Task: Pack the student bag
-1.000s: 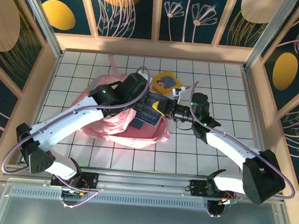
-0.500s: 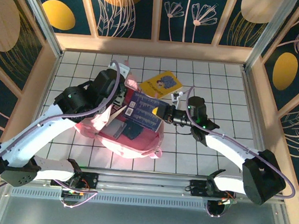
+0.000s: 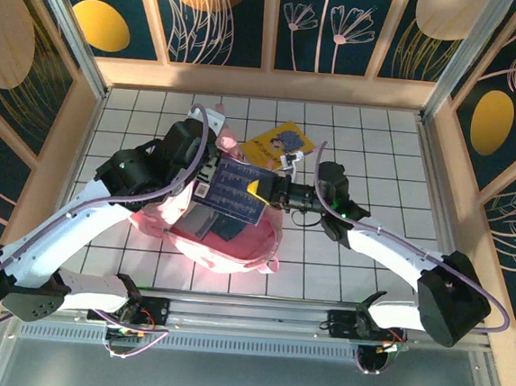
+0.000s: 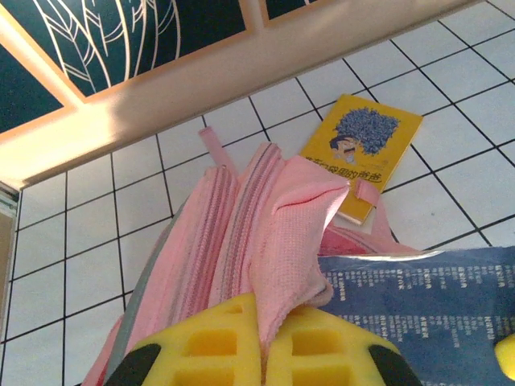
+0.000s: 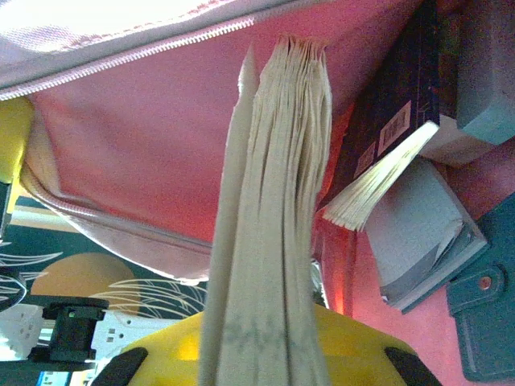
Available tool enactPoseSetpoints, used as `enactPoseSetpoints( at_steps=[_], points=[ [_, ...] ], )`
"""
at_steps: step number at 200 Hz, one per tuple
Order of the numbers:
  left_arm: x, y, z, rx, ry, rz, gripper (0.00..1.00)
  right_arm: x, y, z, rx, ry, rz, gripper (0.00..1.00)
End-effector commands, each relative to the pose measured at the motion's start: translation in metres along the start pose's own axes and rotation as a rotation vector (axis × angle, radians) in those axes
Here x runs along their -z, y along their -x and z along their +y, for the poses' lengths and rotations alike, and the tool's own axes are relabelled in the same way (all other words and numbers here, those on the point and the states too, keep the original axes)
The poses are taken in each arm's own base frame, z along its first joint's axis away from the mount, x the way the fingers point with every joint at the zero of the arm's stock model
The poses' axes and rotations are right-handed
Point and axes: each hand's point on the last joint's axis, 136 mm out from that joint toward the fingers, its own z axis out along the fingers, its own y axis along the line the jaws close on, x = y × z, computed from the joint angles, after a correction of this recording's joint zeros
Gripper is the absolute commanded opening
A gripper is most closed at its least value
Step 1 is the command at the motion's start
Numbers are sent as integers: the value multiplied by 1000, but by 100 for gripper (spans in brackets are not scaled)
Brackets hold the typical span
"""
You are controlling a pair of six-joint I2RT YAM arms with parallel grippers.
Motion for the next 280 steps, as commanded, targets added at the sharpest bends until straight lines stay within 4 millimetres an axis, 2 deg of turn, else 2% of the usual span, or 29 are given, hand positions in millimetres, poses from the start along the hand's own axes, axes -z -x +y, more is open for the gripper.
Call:
enactPoseSetpoints(
  at_steps=[1, 32, 66, 88, 116, 125, 131, 146, 160, 171, 183, 220, 280],
  points=[
    [16, 50, 3, 110, -11, -179, 0, -16, 16, 27, -24, 68, -60, 0],
    [15, 55, -1, 119, -31, -190, 0, -64, 22, 7, -94, -23, -80, 0],
    [21, 65, -4, 143, -63, -213, 0, -110, 33, -41, -139, -222, -113, 0],
    [22, 73, -8, 148, -79, -222, 0, -148, 36, -48, -107, -302, -116, 0],
    [19, 77, -10, 146, -81, -222, 0, -188, 35, -67, -93, -351, -139, 1],
    [19, 79, -11, 148, -81, -225, 0, -199, 34, -70, -96, -323, -141, 4],
    [18, 78, -11, 148, -79, -223, 0, -205, 33, -72, -101, -308, -141, 11],
    [15, 78, -9, 152, -62, -218, 0, -216, 34, -72, -109, -253, -135, 42],
    [13, 75, -6, 153, -50, -208, 0, -218, 35, -70, -101, -241, -137, 66],
    [12, 74, -2, 157, -42, -203, 0, -213, 37, -60, -63, -212, -144, 86],
    [11, 72, 3, 166, -36, -202, 0, -204, 38, -47, -23, -188, -157, 98],
    [12, 63, 25, 203, -8, -205, 0, -175, 34, -15, 88, -127, -155, 99],
    [12, 49, 41, 233, 26, -201, 0, -142, 15, -7, 126, -121, -137, 99]
  ],
)
